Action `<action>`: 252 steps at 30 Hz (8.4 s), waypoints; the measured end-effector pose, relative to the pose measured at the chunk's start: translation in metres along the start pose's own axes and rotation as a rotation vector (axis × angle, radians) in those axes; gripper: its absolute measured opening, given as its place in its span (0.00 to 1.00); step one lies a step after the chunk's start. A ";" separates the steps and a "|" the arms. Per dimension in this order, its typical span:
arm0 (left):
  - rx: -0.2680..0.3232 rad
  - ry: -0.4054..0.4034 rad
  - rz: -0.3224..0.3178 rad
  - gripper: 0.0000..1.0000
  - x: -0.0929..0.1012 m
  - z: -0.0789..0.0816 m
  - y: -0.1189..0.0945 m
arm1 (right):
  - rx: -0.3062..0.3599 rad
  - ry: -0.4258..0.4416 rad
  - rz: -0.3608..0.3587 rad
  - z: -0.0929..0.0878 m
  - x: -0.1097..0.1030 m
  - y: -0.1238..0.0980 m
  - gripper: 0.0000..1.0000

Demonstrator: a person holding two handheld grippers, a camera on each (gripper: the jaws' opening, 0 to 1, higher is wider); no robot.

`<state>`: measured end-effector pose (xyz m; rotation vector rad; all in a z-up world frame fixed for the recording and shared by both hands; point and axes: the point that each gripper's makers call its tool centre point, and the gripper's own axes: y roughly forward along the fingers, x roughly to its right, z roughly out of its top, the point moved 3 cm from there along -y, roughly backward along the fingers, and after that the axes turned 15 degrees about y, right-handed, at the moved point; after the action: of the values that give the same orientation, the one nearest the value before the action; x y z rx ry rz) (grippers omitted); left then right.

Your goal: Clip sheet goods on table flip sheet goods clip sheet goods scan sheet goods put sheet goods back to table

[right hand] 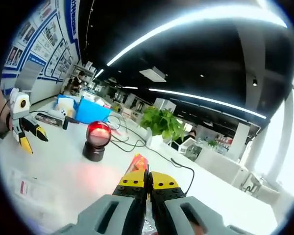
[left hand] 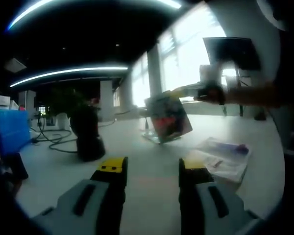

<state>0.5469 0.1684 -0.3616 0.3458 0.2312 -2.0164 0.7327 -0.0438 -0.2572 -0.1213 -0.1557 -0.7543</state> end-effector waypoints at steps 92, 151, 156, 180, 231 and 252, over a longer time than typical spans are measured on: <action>-0.018 -0.013 0.010 0.34 -0.002 -0.003 0.001 | -0.329 0.001 -0.128 -0.131 0.092 0.075 0.10; -0.002 -0.002 0.008 0.34 -0.002 -0.001 0.000 | -0.443 0.403 0.051 -0.149 0.011 0.063 0.88; -0.003 -0.002 0.008 0.34 -0.001 -0.001 0.000 | -0.444 0.406 0.051 -0.149 0.008 0.063 0.88; -0.003 0.005 0.014 0.34 -0.002 -0.001 -0.001 | -0.373 0.462 0.047 -0.144 0.015 0.064 0.89; -0.006 -0.008 0.002 0.32 0.000 0.000 0.001 | 0.016 0.420 -0.148 -0.041 -0.017 -0.120 0.79; 0.005 -0.037 0.016 0.36 -0.004 0.002 0.001 | 0.034 0.391 -0.184 -0.066 -0.040 -0.173 0.78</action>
<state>0.5495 0.1709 -0.3585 0.3126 0.1997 -2.0060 0.5907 -0.1530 -0.3198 0.0756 0.1951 -0.9432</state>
